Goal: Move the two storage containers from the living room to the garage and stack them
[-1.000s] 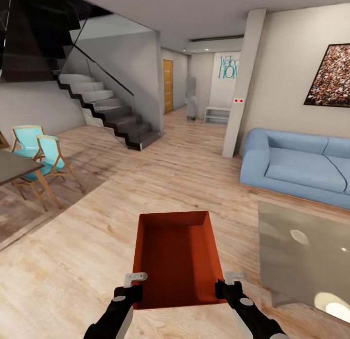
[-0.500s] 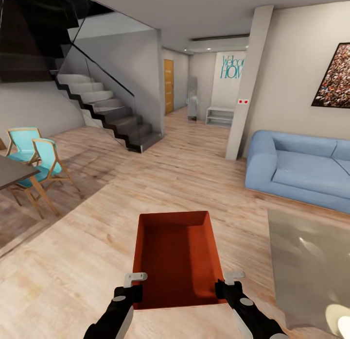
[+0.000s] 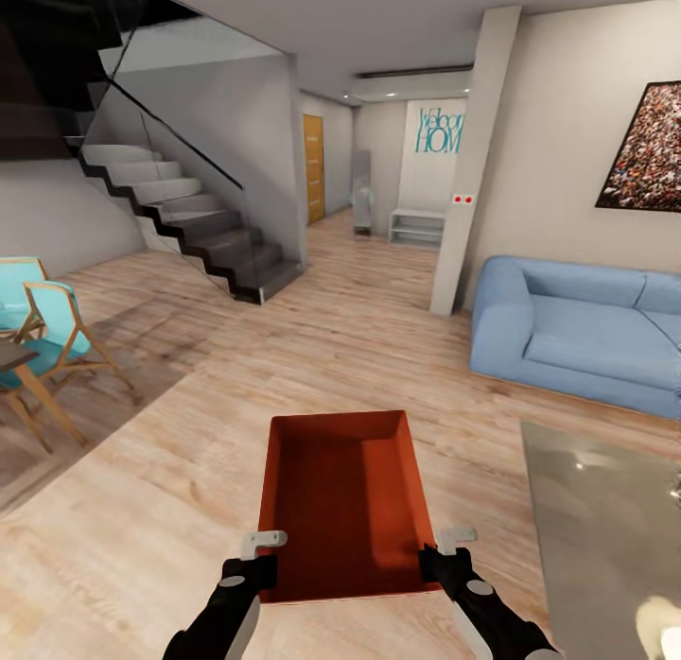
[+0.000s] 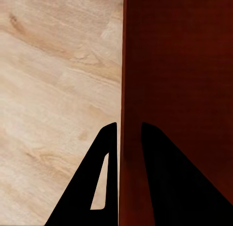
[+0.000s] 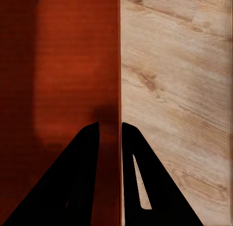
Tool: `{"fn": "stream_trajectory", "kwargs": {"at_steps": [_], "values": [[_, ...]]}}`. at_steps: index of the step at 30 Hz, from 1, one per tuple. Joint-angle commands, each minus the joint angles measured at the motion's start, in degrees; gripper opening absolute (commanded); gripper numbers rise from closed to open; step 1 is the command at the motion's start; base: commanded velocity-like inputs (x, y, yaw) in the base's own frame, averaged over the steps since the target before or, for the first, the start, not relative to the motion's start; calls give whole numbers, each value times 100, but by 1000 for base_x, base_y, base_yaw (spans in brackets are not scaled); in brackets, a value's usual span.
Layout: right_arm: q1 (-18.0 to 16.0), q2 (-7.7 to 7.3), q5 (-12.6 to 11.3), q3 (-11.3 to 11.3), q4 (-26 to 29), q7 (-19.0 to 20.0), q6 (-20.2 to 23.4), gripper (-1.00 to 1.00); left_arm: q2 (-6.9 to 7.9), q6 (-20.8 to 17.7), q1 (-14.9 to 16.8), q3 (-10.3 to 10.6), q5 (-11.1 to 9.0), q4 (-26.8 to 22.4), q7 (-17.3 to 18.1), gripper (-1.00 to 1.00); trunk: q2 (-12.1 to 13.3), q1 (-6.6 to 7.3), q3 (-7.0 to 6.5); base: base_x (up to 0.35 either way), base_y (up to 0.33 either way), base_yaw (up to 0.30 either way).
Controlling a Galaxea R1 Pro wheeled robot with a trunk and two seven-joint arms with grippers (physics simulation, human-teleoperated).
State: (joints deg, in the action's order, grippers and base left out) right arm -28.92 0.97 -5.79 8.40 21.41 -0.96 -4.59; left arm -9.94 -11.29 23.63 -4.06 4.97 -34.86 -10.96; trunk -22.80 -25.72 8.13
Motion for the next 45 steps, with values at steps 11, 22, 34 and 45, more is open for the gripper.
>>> {"fn": "stream_trajectory", "kwargs": {"at_steps": [11,22,34,45], "values": [[-9,-35,-81,37,-23,-9,-36,-100,-6,-48,1,-16,145,-30,-20,-100,-12,-7,11,330,0,-35],[-9,-35,-81,37,-23,-4,-37,-100,-6,-48,5,-16,145,-31,-20,-100,-12,-7,11,330,0,0],[-9,-35,-81,31,-23,-8,-39,-100,-6,-48,3,-16,145,-29,-13,-100,-12,-7,11,330,0,0],[-9,-35,-81,34,-23,-8,-33,-100,-6,-48,3,-16,145,-29,-2,-100,-12,-7,11,330,0,0]]}}
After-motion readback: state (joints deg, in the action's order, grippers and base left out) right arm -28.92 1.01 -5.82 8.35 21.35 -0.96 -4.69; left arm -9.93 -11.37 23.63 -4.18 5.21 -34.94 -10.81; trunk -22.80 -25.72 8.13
